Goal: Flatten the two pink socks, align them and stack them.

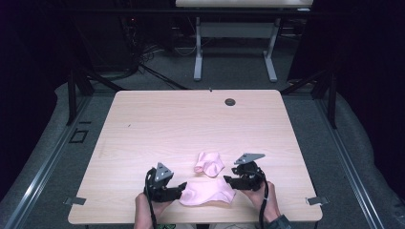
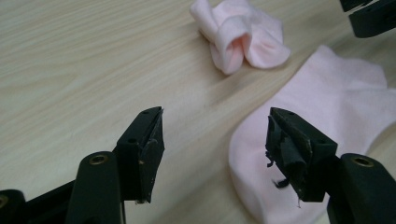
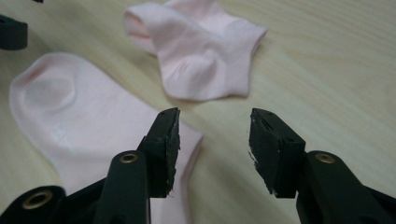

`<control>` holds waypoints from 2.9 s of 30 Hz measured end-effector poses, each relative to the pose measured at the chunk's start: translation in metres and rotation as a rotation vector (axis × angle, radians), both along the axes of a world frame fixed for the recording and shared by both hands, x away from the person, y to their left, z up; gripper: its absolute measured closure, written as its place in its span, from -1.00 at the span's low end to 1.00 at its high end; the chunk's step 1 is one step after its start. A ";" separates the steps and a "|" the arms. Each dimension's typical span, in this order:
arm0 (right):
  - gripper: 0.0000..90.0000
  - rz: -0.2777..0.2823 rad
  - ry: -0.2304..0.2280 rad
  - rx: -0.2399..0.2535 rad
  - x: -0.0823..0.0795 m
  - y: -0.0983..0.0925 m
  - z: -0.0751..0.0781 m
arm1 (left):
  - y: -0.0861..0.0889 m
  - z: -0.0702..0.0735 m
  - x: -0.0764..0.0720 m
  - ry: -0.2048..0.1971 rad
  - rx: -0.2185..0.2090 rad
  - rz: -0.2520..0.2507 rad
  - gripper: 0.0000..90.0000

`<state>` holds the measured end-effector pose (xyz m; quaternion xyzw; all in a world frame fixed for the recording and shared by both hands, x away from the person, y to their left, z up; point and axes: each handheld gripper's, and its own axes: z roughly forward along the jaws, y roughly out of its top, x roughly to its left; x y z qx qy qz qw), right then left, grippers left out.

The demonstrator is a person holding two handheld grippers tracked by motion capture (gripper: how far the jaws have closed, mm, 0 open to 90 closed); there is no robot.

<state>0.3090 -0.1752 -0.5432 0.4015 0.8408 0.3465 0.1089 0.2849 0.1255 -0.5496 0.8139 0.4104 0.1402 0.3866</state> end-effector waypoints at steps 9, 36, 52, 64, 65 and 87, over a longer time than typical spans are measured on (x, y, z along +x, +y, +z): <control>0.19 -0.017 0.039 -0.013 0.049 0.021 -0.002 | -0.029 -0.001 0.044 0.065 0.003 -0.078 -0.05; 0.85 -0.006 0.085 -0.027 0.056 0.029 -0.019 | -0.048 -0.010 0.064 0.070 0.079 -0.098 0.95; 0.85 0.036 0.036 -0.015 0.053 0.048 0.029 | -0.029 0.040 0.040 -0.099 0.287 -0.121 0.84; 0.81 -0.007 0.116 -0.149 0.063 0.020 -0.006 | -0.007 0.027 0.051 -0.007 0.096 -0.059 0.02; 0.77 -0.013 0.117 -0.165 0.063 0.018 -0.007 | -0.003 0.027 0.055 -0.002 0.098 -0.040 0.02; 0.56 -0.023 0.112 -0.114 0.066 0.016 -0.018 | -0.037 -0.008 0.086 0.136 0.256 -0.026 0.48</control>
